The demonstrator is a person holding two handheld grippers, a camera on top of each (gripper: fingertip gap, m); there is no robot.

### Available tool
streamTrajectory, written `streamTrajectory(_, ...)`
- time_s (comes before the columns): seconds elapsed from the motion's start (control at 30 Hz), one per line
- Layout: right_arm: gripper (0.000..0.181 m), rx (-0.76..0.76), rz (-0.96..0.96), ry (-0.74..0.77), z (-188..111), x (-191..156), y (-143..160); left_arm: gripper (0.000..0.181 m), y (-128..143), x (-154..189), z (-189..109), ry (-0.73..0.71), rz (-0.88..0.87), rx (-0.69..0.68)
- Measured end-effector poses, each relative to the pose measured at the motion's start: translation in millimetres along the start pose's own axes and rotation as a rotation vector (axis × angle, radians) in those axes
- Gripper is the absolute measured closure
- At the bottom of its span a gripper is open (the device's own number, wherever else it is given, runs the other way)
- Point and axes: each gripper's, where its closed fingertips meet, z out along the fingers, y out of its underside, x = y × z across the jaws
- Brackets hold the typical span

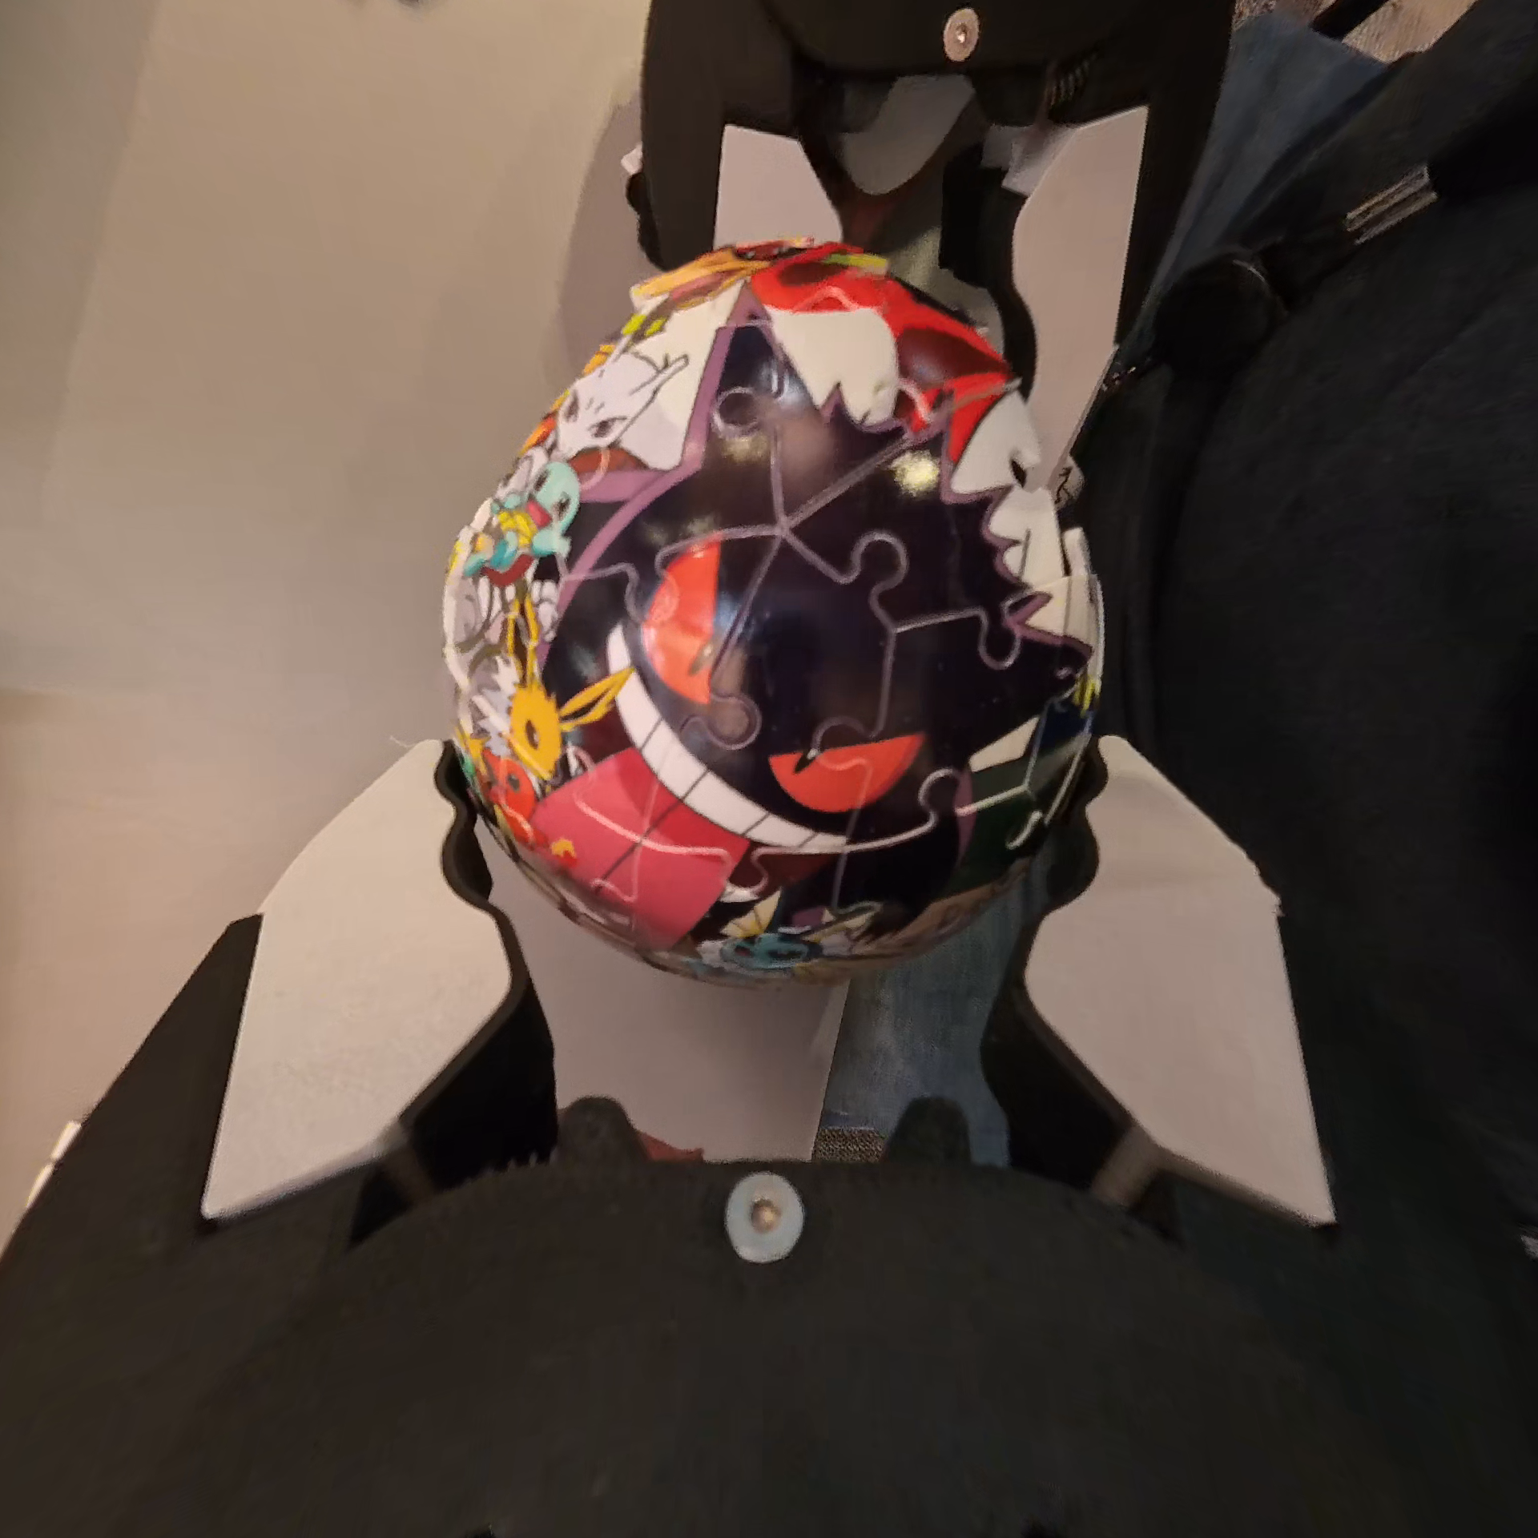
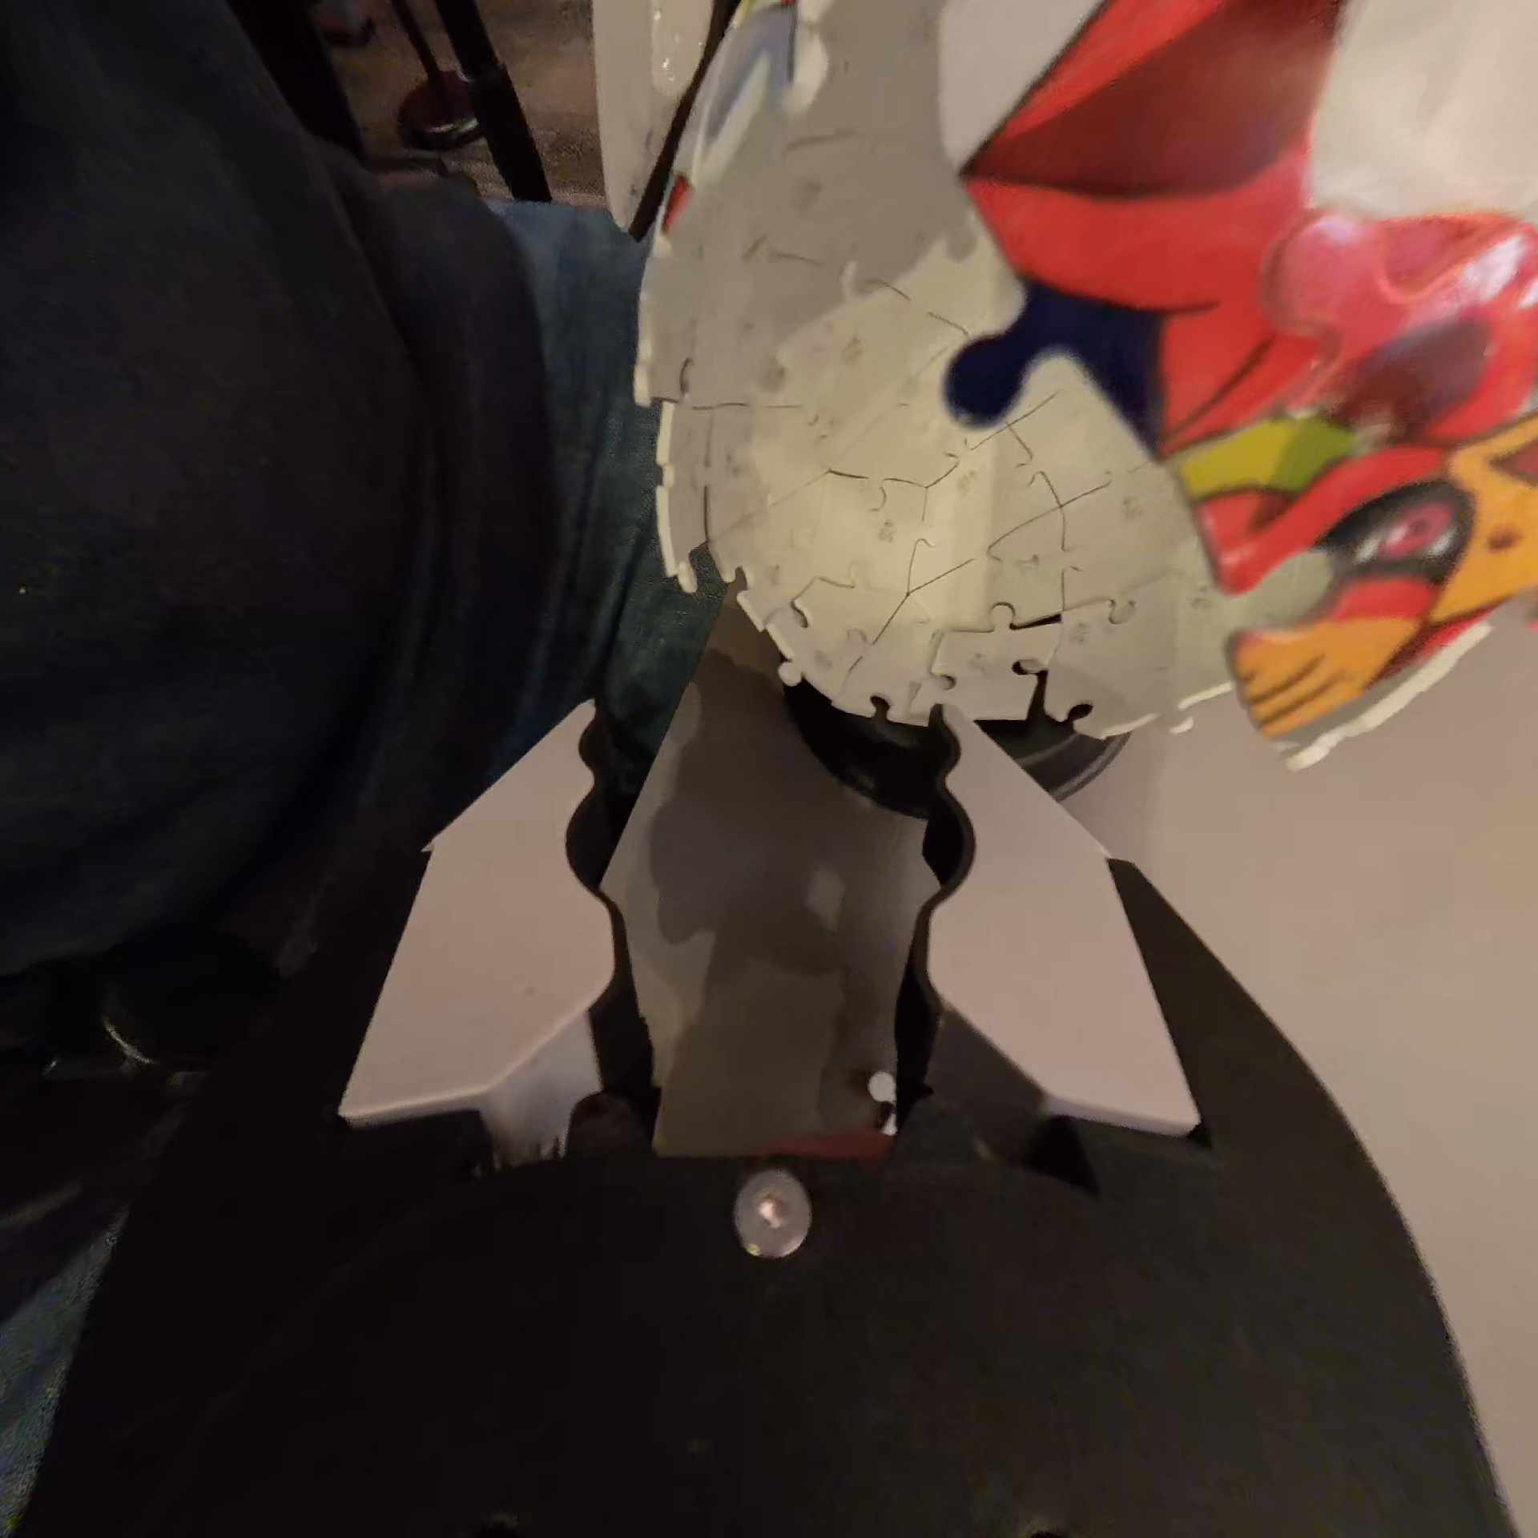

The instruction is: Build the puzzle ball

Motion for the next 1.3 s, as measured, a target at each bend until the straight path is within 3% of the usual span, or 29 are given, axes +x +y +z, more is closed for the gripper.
streamTrajectory(0.43,0.109,0.018,0.024,-0.006,-3.4,4.5,-2.3,0.050,-0.1,0.2,0.8,0.030,0.008,-0.052)
streamTrajectory(0.7,0.097,-0.023,-0.025,-0.013,8.9,3.8,-3.5,0.050,-1.1,0.2,1.3,0.039,0.007,-0.058)
streamTrajectory(1.3,0.107,-0.065,0.029,-0.034,-10.4,-0.1,7.0,0.051,-3.5,-0.1,3.4,0.033,0.025,-0.076)
